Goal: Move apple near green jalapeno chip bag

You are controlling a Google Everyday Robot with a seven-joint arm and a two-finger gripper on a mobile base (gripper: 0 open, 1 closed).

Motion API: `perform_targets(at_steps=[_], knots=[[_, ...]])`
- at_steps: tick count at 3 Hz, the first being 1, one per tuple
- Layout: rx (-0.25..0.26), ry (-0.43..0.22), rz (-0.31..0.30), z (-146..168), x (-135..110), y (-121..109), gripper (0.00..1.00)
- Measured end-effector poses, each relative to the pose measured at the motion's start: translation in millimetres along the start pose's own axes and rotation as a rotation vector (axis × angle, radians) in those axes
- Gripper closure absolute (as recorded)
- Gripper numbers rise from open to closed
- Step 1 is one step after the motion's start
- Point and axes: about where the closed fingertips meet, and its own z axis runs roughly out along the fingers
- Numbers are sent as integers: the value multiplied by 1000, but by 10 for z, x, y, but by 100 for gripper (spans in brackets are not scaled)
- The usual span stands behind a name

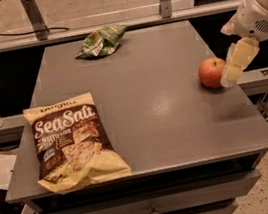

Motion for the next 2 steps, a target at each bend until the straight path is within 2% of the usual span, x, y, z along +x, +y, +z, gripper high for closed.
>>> perform_targets(at_steps=[2], knots=[[-74,-40,28,440,173,-200,0]])
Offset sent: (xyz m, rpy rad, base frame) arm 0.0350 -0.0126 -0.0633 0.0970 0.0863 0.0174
